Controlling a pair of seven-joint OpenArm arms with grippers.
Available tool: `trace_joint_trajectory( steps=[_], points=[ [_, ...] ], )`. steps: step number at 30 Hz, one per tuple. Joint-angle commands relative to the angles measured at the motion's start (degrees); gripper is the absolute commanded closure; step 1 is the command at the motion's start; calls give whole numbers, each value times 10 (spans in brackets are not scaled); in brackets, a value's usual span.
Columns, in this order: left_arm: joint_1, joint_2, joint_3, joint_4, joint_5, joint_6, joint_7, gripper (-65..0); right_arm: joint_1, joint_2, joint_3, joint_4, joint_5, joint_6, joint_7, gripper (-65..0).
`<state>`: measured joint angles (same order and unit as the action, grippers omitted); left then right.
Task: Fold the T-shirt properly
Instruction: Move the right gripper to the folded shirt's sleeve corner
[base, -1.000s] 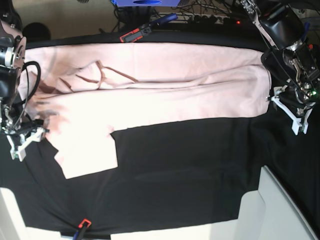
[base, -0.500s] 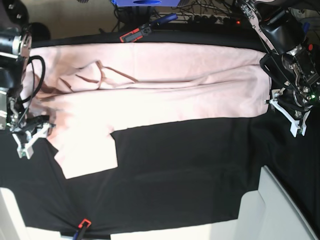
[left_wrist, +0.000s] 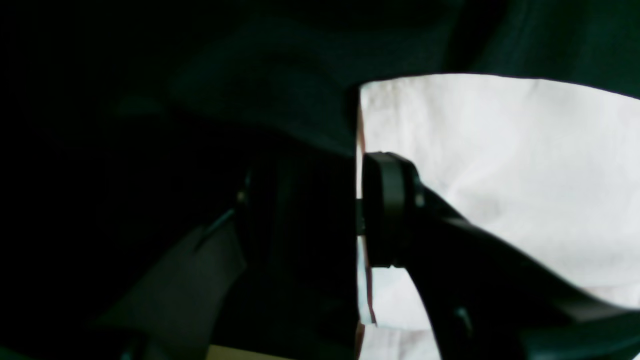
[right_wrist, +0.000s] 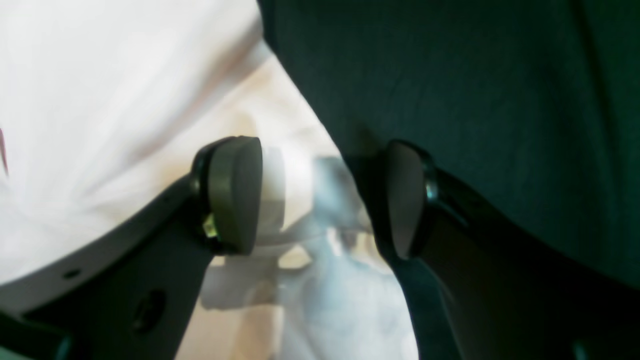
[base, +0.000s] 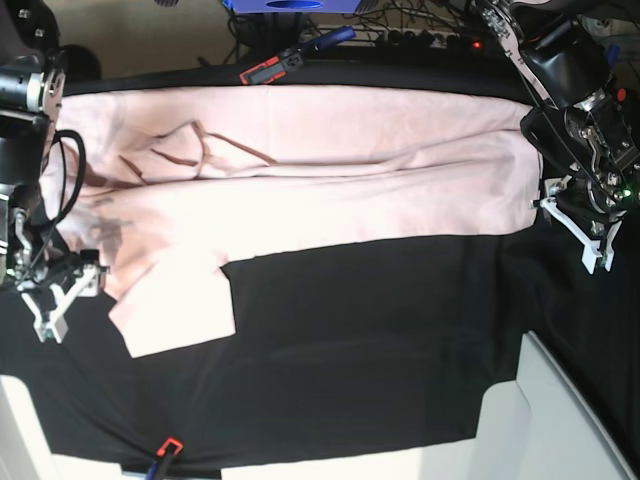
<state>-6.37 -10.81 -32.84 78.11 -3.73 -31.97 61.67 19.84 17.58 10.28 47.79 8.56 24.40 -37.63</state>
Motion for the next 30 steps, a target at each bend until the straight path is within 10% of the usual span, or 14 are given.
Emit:
trace_joint_trajectory(
  steps=[1,30],
  points=[
    [-10,-10,0,9,-4,0,-7,-289,17,7,0,8,4,2,9,-371],
    [5,-19,-1,11,-4,0,-7,-289,38,6,-59,-102,5,3,56,-373]
  ],
)
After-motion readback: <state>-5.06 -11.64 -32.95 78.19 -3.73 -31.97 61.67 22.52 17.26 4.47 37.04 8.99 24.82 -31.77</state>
